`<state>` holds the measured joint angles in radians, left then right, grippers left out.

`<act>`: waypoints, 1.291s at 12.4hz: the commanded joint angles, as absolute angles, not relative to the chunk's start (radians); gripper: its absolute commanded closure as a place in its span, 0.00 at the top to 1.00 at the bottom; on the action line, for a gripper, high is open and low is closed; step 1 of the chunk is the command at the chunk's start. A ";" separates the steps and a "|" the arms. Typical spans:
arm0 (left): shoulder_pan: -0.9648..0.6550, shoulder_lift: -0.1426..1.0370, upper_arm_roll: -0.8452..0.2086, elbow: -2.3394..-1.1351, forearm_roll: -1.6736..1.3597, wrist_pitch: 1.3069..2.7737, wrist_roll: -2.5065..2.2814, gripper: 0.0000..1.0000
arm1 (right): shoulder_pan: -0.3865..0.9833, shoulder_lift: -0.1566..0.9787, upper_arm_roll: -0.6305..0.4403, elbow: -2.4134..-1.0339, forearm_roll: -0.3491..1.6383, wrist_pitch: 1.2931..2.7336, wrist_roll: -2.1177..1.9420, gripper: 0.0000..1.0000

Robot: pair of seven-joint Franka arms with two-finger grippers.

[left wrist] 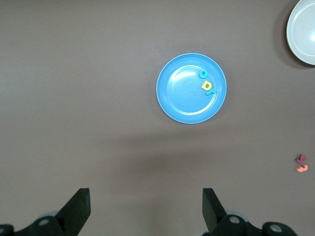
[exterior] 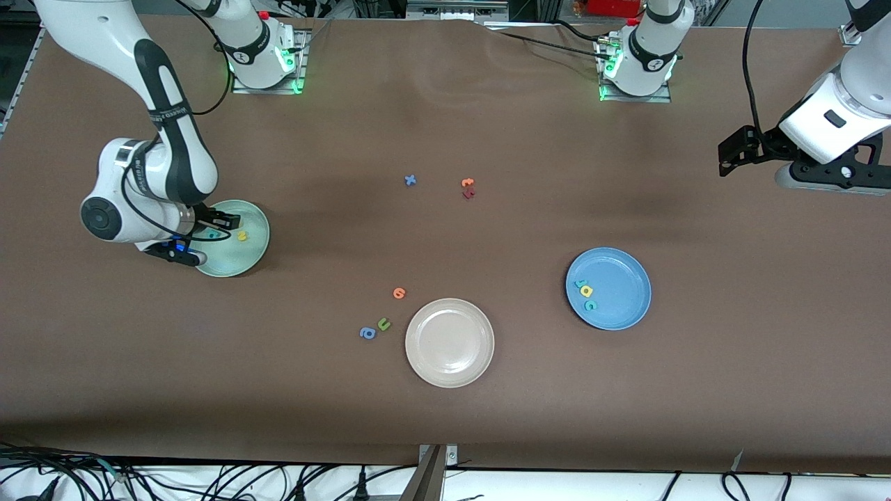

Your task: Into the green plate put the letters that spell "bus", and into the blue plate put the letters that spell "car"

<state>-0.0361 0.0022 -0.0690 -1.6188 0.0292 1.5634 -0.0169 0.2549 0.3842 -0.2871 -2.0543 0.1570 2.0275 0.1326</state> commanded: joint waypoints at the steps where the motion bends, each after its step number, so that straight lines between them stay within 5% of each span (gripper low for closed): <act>1: -0.031 0.015 -0.069 -1.586 0.008 1.536 -0.012 1.00 | 0.259 0.319 -0.295 -1.895 0.155 1.788 0.129 1.00; 6: -0.029 0.015 -0.069 -1.586 0.008 1.536 -0.012 1.00 | 0.259 0.278 -0.307 -1.541 0.147 1.462 0.118 1.00; 13: -0.029 0.015 -0.067 -1.588 0.008 1.536 -0.012 1.00 | 0.264 0.153 -0.279 -1.525 0.038 1.540 0.112 1.00; 16: -0.028 0.014 -0.068 -1.589 0.006 1.536 -0.012 1.00 | 0.165 0.138 -0.133 -1.525 -0.026 1.561 0.115 1.00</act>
<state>-0.0329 0.0029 -0.0683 -1.6175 0.0284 1.5583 -0.0169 0.2360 0.1622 -0.2303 -1.5172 0.0266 1.5417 0.1256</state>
